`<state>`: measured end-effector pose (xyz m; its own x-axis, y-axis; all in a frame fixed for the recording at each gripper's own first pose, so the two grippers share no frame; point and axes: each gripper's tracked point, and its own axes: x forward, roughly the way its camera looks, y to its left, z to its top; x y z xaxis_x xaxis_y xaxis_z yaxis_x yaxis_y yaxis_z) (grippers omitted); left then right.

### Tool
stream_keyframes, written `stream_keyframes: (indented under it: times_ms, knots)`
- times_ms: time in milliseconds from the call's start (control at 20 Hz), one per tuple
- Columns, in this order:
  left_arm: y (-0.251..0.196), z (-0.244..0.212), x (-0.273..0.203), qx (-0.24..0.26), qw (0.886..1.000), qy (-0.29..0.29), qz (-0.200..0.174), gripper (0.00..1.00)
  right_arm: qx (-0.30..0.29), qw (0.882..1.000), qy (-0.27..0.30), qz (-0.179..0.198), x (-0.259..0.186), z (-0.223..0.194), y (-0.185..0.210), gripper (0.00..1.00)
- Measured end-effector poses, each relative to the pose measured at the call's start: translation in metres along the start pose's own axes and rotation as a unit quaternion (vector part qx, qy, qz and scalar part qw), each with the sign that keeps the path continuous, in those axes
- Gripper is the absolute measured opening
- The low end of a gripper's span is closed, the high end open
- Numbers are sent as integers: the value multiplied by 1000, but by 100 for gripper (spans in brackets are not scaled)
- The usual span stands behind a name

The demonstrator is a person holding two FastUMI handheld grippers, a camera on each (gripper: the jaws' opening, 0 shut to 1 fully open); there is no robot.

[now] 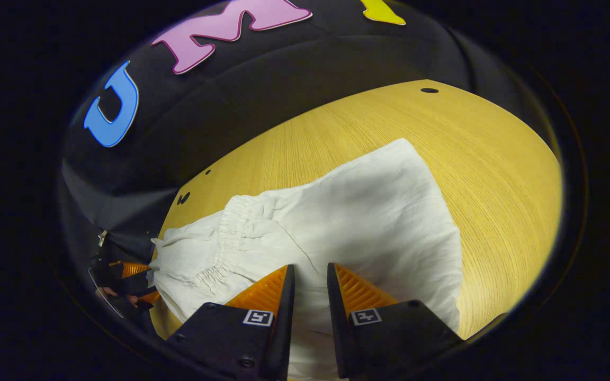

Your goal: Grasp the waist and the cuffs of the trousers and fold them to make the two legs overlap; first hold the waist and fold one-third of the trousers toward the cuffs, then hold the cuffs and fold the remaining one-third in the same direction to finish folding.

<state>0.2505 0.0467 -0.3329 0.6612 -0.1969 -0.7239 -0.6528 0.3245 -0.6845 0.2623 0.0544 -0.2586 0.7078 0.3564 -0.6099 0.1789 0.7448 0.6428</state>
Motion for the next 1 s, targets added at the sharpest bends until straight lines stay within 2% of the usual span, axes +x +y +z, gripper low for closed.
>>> stream_keyframes:
  times_ms: [50,100,150,200,250,300,350,400,450,600,700,850,1000]
  knots:
    - [1,-4,-1,28,999,-1,32,75,1,1000,2,1,-1,-1,1,38]
    - [13,-5,0,86,991,-5,102,72,1,1000,4,4,-2,-2,1,38]
    - [20,-4,-8,100,986,-14,130,55,-1,1000,4,6,-1,-3,3,38]
    - [21,-3,-6,98,986,-22,132,38,-4,1000,4,10,-1,-3,2,38]
    - [16,0,-11,91,987,-33,124,21,-7,1000,4,15,-1,-3,2,48]
    - [12,3,-10,87,990,-42,106,16,-8,1000,4,19,0,-2,2,38]
    - [9,1,-7,80,993,-39,78,12,-5,1000,5,23,-2,-2,3,38]
    - [4,0,-9,55,998,-33,24,7,0,999,5,33,-5,-1,5,39]
    - [5,4,-12,31,999,-33,-5,6,4,999,-1,43,-8,3,7,39]
    - [3,9,-21,-12,997,-51,-64,6,21,998,-28,55,-21,20,-1,44]
    - [-3,12,-35,-31,992,-68,-101,6,36,997,-22,58,-26,20,-18,44]
    - [-18,19,-65,-31,984,-98,-148,6,47,997,-17,62,-35,23,-38,44]
    - [-52,5,-84,27,974,-136,-178,6,54,996,-24,70,-47,33,-48,44]
